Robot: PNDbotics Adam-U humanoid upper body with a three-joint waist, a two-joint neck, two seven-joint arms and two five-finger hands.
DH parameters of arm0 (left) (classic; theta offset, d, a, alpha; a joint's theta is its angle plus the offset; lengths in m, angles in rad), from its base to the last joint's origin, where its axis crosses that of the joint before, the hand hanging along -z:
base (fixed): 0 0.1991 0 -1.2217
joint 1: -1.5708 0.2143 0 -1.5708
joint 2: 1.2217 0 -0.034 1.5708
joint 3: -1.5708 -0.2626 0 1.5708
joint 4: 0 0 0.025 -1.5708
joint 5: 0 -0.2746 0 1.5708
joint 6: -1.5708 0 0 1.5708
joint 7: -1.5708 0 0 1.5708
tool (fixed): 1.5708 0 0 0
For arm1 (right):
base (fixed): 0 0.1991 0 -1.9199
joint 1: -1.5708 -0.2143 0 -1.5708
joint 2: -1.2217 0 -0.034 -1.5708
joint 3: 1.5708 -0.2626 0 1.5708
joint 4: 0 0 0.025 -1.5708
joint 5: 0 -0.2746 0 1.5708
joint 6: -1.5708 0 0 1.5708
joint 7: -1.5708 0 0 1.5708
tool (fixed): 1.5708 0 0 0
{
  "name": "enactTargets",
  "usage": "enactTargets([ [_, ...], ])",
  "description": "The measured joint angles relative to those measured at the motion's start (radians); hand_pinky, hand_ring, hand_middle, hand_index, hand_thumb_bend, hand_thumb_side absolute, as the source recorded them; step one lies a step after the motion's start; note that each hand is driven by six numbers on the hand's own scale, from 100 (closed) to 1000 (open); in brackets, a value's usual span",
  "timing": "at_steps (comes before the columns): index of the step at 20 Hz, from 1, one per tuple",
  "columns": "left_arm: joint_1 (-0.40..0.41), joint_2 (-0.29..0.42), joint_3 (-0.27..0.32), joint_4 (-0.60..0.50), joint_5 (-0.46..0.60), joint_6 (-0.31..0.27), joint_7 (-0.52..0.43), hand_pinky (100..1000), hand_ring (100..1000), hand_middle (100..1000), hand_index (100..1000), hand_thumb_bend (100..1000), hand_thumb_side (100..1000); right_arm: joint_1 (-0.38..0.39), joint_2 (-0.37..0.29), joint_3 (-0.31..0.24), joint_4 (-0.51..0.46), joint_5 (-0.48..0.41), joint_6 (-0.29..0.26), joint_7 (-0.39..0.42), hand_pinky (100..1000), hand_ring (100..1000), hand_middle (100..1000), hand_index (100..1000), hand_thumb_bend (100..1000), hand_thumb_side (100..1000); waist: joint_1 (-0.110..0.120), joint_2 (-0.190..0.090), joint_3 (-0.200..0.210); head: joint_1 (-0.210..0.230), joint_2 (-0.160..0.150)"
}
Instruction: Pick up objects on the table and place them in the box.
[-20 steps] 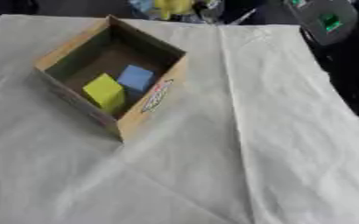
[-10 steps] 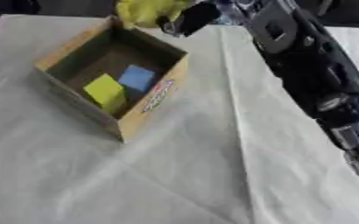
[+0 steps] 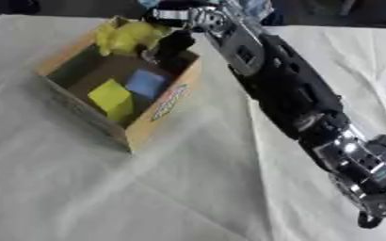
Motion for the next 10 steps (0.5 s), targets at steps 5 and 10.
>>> enactTargets([
  [5, -0.001, 0.000, -0.002, 0.000, 0.001, -0.001, -0.002, 612, 846, 1000, 667, 224, 935, -0.005, 0.022, 0.010, 0.039, 0.056, -0.051, 0.011, 902, 877, 756, 899, 100, 568, -0.003, 0.000, 0.002, -0.003, 0.000],
  [10, -0.001, 0.000, -0.003, 0.000, 0.001, -0.001, -0.002, 612, 846, 1000, 666, 224, 935, -0.005, 0.035, 0.013, 0.058, 0.113, -0.110, 0.032, 937, 917, 831, 954, 115, 669, -0.003, 0.000, 0.004, -0.003, 0.000],
])
